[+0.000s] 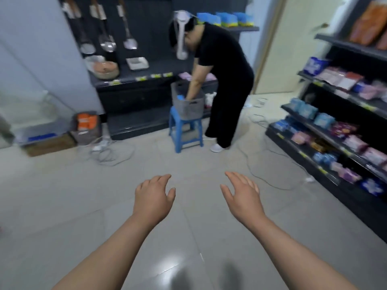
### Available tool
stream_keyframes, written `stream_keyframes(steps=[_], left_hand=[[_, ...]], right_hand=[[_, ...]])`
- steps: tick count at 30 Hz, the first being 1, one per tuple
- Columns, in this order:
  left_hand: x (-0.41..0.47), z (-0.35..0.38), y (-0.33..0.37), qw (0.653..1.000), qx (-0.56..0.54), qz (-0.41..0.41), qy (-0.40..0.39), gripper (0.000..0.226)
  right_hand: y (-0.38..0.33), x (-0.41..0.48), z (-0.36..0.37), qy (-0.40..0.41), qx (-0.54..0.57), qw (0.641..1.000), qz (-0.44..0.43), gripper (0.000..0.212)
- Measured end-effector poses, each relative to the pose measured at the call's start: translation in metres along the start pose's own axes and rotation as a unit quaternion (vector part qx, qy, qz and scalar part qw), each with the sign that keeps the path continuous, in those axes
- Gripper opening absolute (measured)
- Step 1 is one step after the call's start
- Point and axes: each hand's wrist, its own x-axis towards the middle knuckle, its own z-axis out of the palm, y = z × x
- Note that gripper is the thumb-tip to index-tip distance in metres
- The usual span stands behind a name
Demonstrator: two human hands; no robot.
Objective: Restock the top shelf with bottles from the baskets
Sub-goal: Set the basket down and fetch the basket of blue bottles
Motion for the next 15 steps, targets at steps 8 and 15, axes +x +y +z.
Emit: stream_keyframes(steps=[8, 15], left_hand=[[0.044, -0.030, -0.108, 0.985, -0.009, -0.163, 0.049, 0.046], [0.116, -0.059, -0.179, 0.954, -0.008, -0.282, 0.103, 0.046]], right_hand=[[-0.107, 0.103, 0.064, -0.079, 0.012, 0.988, -0.130, 0.048], [-0.198, 0.222, 0.100, -0.109, 0.013, 0.964, -0.240, 0.046]])
